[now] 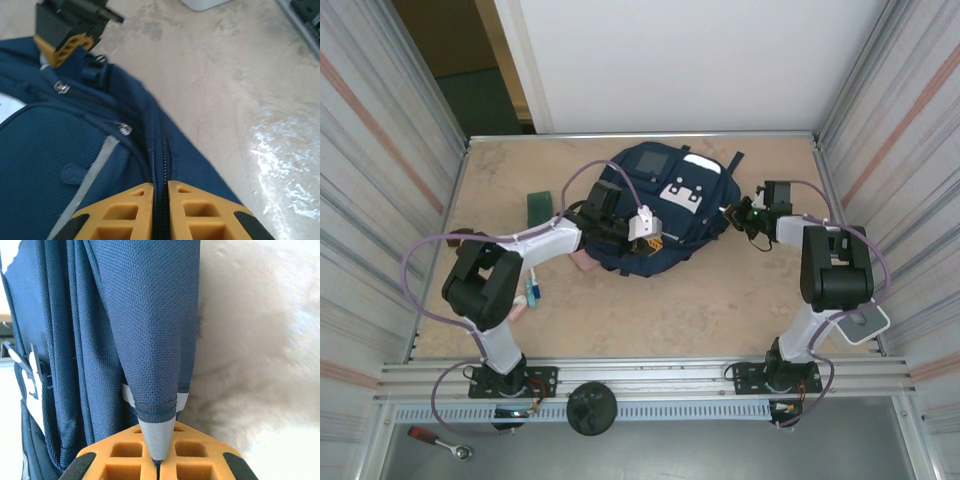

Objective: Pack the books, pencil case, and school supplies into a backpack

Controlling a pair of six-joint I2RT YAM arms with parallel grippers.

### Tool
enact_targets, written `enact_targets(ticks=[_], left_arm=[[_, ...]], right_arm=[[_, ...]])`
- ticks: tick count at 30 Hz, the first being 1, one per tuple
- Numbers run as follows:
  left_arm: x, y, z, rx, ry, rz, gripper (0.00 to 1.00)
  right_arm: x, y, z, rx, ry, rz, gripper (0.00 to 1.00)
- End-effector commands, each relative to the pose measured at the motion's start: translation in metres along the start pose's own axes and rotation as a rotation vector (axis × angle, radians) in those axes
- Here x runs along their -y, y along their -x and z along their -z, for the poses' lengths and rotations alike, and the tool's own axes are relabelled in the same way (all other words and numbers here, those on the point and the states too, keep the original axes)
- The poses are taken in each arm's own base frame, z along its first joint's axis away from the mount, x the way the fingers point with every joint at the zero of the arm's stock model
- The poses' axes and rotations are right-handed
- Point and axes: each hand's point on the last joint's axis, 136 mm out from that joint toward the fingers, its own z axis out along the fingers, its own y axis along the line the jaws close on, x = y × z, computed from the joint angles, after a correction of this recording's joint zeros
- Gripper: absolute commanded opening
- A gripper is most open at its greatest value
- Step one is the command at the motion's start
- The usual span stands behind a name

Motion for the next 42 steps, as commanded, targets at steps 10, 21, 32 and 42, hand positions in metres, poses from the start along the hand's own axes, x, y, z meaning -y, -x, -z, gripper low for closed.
enact_targets(ticks=[10, 21, 32, 42], left_arm=[[-0.121, -0.015, 0.041, -0.175, 0.481, 0.021, 0.16], [-0.162, -0.068, 0.113, -0.272, 0.909, 0.317, 0.52], [-0.105, -0.031, 0.109, -0.082, 0.884, 0.565, 0.63], [-0.051, 0.000, 0.038, -0.188, 0.841, 0.482, 0.62]], right_arm=[[0.040, -0.071, 0.038, 0.009, -0.126, 0.019, 0.03], [-0.006, -0.154, 0.008, -0.114, -0.102, 0.208, 0.21], [-0.023, -0.146, 0.067, -0.053, -0.130, 0.389, 0.43], [-0.039, -0.101, 0.058, -0.011, -0.020, 0.347, 0.43]])
